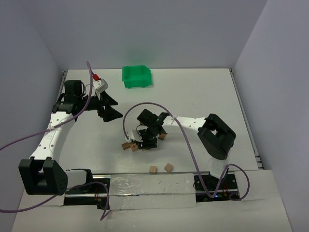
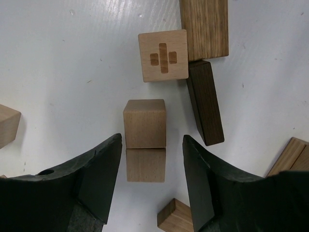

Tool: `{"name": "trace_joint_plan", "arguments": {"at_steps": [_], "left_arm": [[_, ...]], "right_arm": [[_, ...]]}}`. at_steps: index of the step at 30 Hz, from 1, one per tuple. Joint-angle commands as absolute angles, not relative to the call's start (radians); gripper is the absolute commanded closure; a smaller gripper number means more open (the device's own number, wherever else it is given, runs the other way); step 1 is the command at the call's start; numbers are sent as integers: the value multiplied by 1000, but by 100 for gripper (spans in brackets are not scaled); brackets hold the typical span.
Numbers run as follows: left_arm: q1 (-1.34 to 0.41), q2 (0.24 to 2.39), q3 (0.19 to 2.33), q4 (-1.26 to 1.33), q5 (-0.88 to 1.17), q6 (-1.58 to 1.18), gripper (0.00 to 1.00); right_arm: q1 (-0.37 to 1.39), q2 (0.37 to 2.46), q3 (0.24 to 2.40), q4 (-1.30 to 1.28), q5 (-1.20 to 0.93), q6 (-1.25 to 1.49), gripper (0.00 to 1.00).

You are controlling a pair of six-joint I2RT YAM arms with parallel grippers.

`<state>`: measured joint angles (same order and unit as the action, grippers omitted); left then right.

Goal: Build the wood block tower

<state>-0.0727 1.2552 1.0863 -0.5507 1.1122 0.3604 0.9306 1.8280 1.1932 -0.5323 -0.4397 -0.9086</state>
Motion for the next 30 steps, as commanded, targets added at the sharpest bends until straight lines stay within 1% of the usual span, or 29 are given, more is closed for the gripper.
{"name": "trace_joint_plan", "arguments": {"at_steps": [1,6,7,9,12,14,19,22,26,30], "left_arm": [[-63,1259,1104,-560,1153,386,1],[-61,1258,1103,-561,1154,391,1],[-61,1258,1101,-561,1155,391,1],[-60,1258,1101,-563,1154,391,1],[-59,1259,1104,-561,1154,391,1],[-58,1259,1107,-560,1152,390,1],[-58,1261,1108,-548,1153,384,1],[-57,1261,1108,-546,1152,380,1],[-55,1258,1106,-540,1152,376,1],[-53,1261,1103,-532,1148,372,1]], "right_arm": [[943,1837,1231,-547,-466,-905,42],[946,1839,1218,-541,-468,-907,51],[946,1841,1218,-541,-466,-907,51],[946,1842,1216,-542,-463,-907,55],[946,1838,1216,-546,-463,-904,64],[948,1830,1216,-550,-461,-901,71],[942,1782,1222,-572,-437,-891,81],[922,1753,1271,-629,-436,-890,87],[891,1738,1333,-686,-428,-890,92],[835,1753,1458,-769,-411,-889,93]]}}
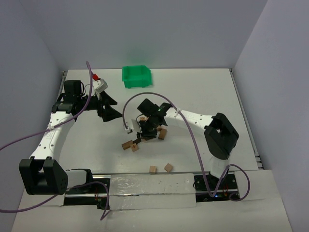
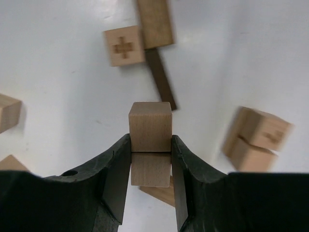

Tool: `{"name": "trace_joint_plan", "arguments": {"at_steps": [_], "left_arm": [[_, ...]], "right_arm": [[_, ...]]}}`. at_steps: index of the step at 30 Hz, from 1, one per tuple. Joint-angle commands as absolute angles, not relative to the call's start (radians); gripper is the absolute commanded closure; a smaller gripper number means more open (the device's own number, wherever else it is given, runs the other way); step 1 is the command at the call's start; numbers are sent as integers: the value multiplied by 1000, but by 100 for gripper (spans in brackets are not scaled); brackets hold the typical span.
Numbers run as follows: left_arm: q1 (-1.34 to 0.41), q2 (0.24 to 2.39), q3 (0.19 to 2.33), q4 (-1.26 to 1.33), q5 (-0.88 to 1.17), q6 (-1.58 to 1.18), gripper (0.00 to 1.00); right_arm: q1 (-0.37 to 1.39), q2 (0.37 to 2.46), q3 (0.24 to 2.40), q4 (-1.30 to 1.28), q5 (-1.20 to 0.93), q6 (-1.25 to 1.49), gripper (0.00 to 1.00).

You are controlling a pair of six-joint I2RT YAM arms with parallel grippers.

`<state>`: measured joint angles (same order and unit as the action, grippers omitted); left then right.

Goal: Build the wood block tower

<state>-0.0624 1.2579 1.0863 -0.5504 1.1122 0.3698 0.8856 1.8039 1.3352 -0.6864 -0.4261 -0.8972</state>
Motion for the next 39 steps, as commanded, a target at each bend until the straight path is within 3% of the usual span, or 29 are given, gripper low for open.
{"name": "trace_joint_plan", "arguments": {"at_steps": [1,9,18,39], "left_arm": [[-52,1261,1103,-529,1147,370,1],[-44,1278,1110,-491,1141,338,1],[-35,1293,1117,-430,1131,277,1],[-31,1321,1118,-393,1127,243,1]], "right_arm": [[819,1762,1483,-784,-405,-888,93],[727,1888,1735,-843,-369,-868,94],[716,2021,1872,-865,-368,-871,94],[718,2083,1826,-829,-423,-865,92]]}}
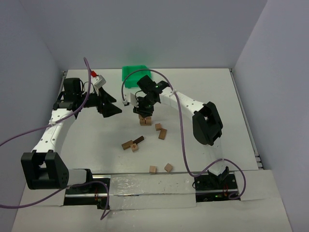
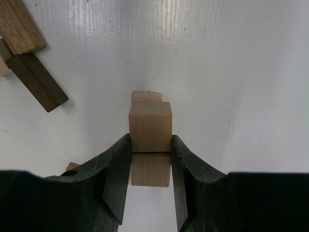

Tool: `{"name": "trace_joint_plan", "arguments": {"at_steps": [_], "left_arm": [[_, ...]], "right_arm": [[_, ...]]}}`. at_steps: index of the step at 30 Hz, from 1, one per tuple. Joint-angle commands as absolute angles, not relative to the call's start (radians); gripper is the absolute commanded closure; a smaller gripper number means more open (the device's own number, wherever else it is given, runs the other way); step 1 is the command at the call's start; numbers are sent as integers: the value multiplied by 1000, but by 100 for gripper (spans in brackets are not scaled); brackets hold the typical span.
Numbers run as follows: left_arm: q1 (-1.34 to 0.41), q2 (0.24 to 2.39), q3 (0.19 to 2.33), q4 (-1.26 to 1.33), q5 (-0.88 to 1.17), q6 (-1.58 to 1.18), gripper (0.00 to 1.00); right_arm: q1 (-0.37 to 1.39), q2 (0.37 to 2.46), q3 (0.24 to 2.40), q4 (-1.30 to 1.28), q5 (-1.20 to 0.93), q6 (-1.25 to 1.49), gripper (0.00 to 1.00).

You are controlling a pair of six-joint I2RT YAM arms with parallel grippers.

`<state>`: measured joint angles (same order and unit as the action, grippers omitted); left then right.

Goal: Build the wood block tower

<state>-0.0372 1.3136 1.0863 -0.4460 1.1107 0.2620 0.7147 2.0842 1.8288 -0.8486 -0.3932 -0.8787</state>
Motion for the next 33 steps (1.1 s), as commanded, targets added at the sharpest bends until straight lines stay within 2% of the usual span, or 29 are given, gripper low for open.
{"name": "trace_joint_plan", "arguments": {"at_steps": [1,33], "left_arm": [[-31,1322,1118,-392,1128,241,1],[-31,1344,1117,-380,1134,232,1]], "right_arm": [[718,2082,1823,-826,-423,-864,92],[716,2097,1778,-778,-425,-857,87]]}}
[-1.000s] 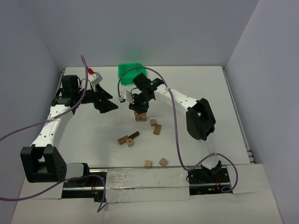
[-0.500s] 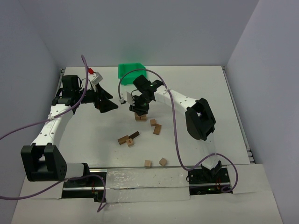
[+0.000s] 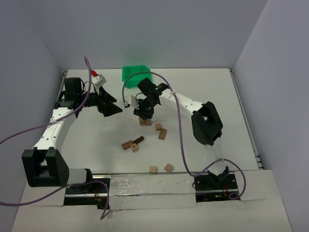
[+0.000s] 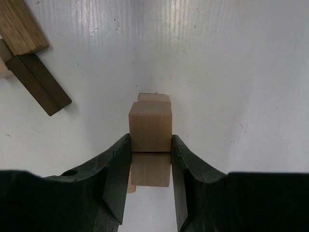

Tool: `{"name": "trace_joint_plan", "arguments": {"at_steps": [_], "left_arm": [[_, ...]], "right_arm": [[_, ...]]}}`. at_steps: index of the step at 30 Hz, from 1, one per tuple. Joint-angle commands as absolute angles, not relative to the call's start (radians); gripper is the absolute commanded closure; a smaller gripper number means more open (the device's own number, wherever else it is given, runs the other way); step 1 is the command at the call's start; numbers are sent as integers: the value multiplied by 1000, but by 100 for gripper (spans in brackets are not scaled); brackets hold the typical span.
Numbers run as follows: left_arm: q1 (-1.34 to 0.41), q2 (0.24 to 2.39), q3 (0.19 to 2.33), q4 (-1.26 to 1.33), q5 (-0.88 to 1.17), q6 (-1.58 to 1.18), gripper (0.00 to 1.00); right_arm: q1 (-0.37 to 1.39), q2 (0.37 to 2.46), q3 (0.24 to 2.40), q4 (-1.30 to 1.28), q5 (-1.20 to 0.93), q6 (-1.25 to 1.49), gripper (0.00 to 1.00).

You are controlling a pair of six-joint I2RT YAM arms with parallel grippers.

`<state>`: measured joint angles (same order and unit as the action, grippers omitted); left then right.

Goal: Build the wood block tower

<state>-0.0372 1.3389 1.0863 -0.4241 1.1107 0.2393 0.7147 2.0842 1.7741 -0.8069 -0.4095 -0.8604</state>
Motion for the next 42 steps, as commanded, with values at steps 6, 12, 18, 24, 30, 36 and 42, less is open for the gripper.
{"name": "trace_joint_plan", "arguments": {"at_steps": [6,12,18,24,30,36,42], "left_arm": [[-31,1351,1116,-370,1139,224,1],[-31,1357,1123,-372,1143,222,1],[-31,1351,1118,-383,1139,232,1],[-31,1355,1121,-380,1141,231,1],[-31,1359,1121,-381,1143,232,1],[-31,1362,1118,-387,1143,238,1],[-31,1365,1121,-390,1143,240,1]], "right_arm": [[713,2094,1770,-778,-414,-872,86],[710,2092,1754,-775,-413,-876,85],[709,2097,1744,-765,-411,-877,83],[709,2094,1745,-760,-411,-878,82],[708,2090,1747,-758,-405,-879,82],[701,2092,1741,-753,-405,-876,81],[696,2092,1732,-746,-407,-876,81]]}}
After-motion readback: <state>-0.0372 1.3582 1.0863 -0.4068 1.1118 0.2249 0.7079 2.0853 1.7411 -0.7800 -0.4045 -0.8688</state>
